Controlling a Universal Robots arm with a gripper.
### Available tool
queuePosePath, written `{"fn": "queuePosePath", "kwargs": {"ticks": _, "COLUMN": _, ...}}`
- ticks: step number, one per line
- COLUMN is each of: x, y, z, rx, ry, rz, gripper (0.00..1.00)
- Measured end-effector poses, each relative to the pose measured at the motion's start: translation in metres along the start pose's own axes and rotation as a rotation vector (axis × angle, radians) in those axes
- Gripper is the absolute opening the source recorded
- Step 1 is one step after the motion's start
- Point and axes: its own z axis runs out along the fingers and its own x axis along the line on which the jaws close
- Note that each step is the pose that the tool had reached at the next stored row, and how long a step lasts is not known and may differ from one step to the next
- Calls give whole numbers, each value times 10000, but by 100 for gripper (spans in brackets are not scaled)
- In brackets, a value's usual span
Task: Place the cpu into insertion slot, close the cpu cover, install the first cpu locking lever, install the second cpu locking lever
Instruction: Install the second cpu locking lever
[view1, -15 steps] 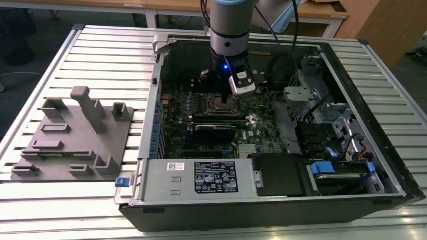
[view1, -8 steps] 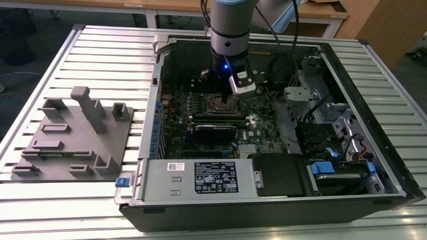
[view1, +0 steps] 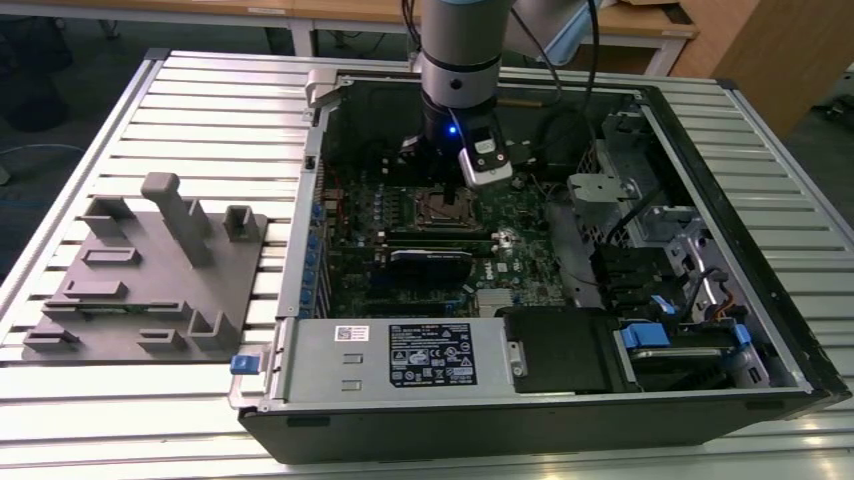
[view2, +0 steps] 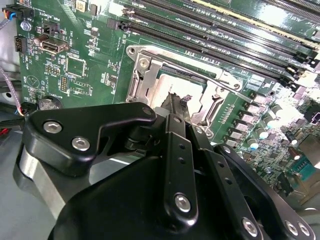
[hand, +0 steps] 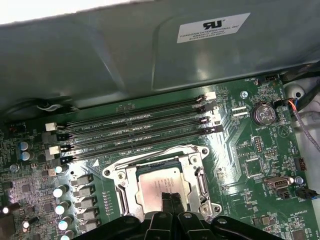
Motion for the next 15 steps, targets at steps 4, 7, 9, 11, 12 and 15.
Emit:
{"fn": "queuePosePath", "kwargs": {"ticks": 4, "x": -1, "y": 1, "z": -17, "rx": 6, "ry": 2, "rz": 0, "gripper": 10}}
{"fn": "queuePosePath", "kwargs": {"ticks": 7, "x": -3, "y": 4, "z": -55, "rx": 3, "ry": 1, "rz": 0, "gripper": 10}}
{"fn": "queuePosePath", "kwargs": {"ticks": 9, "x": -5, "y": 7, "z": -82, "rx": 3, "ry": 1, "rz": 0, "gripper": 10}}
{"fn": "queuePosePath", "kwargs": {"ticks": 11, "x": -6, "y": 9, "z": -106, "rx": 2, "ry": 1, "rz": 0, "gripper": 10}}
{"fn": "queuePosePath", "kwargs": {"ticks": 12, "x": -7, "y": 10, "z": -114, "rx": 3, "ry": 1, "rz": 0, "gripper": 10}}
{"fn": "queuePosePath", "kwargs": {"ticks": 15, "x": -7, "y": 10, "z": -115, "rx": -1, "ry": 0, "rz": -1, "gripper": 10}}
